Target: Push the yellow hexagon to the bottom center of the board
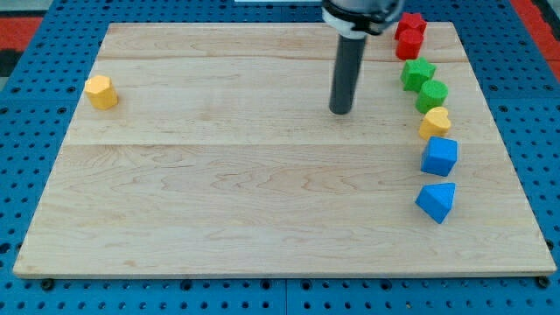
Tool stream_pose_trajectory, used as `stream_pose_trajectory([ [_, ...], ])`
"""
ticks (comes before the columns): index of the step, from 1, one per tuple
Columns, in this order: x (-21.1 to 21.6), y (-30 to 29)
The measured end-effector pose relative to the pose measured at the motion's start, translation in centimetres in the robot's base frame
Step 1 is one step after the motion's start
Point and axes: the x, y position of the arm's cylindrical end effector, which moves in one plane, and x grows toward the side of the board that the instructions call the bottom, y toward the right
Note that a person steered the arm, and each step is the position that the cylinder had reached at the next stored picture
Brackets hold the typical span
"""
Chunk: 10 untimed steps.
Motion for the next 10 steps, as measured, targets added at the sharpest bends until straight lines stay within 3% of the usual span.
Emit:
stream_pose_trajectory([
  [1, -4.8, -3.9],
  [2, -6.8, -14.9],
  [3, -6.9, -26.1],
  [5, -5.2, -34.7],
  [6, -1.1, -32.9],
  [7, 2.3, -27.3],
  [9, 17.3, -17.0],
  [10, 17.8, -17.2],
])
